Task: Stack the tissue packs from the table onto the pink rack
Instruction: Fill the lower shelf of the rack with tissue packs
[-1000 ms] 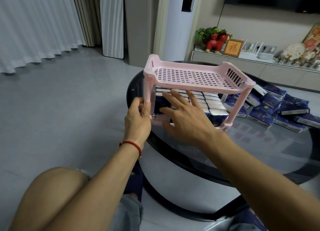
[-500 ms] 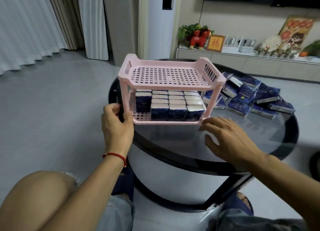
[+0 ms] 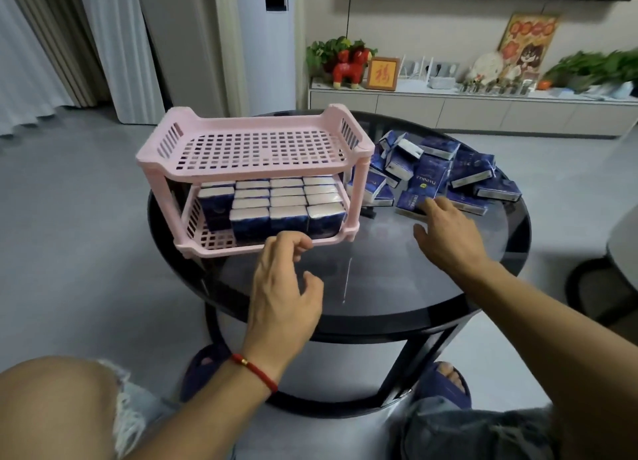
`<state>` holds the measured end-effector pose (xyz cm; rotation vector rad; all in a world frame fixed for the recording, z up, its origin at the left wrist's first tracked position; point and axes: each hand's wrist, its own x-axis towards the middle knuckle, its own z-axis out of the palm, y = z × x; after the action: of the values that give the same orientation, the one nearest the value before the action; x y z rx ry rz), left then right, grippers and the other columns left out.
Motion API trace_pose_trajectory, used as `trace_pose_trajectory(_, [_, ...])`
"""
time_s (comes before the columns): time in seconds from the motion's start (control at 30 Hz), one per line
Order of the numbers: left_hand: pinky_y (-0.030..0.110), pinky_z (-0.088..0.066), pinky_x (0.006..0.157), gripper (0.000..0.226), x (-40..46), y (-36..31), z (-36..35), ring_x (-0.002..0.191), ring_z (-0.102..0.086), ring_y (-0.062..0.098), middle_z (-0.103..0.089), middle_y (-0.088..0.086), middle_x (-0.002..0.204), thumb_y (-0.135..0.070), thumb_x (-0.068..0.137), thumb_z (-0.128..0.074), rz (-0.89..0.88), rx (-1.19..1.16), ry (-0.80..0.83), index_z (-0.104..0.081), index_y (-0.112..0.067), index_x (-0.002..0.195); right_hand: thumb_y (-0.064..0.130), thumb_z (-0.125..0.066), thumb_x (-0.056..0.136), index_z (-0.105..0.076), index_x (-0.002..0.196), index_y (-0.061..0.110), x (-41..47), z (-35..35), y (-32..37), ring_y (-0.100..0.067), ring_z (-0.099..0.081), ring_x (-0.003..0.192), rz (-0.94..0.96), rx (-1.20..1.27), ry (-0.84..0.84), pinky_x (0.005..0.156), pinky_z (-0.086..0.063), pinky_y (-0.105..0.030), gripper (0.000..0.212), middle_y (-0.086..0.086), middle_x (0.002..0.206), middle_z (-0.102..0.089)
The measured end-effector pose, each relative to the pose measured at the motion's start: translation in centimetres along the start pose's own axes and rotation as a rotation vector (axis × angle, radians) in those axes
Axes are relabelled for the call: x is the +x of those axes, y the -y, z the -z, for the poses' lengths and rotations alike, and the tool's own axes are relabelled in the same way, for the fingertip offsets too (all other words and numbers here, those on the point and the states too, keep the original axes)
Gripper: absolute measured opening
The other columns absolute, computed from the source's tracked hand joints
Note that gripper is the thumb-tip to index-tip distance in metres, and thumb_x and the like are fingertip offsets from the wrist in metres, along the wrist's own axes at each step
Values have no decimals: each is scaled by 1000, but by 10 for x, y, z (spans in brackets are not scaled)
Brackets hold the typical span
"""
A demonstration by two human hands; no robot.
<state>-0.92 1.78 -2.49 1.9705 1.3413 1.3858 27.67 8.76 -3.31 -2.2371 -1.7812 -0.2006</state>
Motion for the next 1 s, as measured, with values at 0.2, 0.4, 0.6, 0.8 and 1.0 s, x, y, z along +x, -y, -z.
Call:
trace_pose_trajectory(0.2, [35,-56,92,36,7,-27,-38,107,-55,8,-56,-8,119,1,90,-62,44,-79,264,-57,-20,118,18,-73,92,-64,121,11,-21,15,-8,-33,-62,88,150,3,-55,74,-56,-48,31,-11,106,-60])
trace_pose_trajectory(0.4, [42,-51,104,43,18,-40,-72,120,-55,19,-50,-5,136,-25,101,-57,110,-99,391,-50,-25,144,18,-75,90,-73,122,21,-51,47,-19,-20,-65,97,377,286,8,85,-57,-37,32,-1,115,-66])
trace_pose_trajectory(0.6, [42,-38,116,57,29,-38,-93,137,-40,22,-48,0,141,-31,102,-56,164,39,512,-38,-22,156,4,-70,90,-70,121,25,-56,49,-31,-3,-63,108,388,503,240,96,-55,-23,38,8,124,-65])
trace_pose_trajectory(0.8, [35,-44,108,43,25,-34,-101,124,-47,20,-59,0,124,-24,101,-58,166,43,438,-57,-19,144,9,-64,87,-46,142,15,3,27,-81,-32,-39,139,-271,245,-210,111,-38,-49,58,-11,153,-39])
trace_pose_trajectory(1.0, [34,-45,105,39,22,-30,-103,117,-48,18,-59,-1,122,-24,101,-58,143,39,409,-60,-20,140,-9,-53,85,-54,139,15,41,8,-125,-38,-50,127,-280,210,-198,100,-44,-47,59,-12,144,-50])
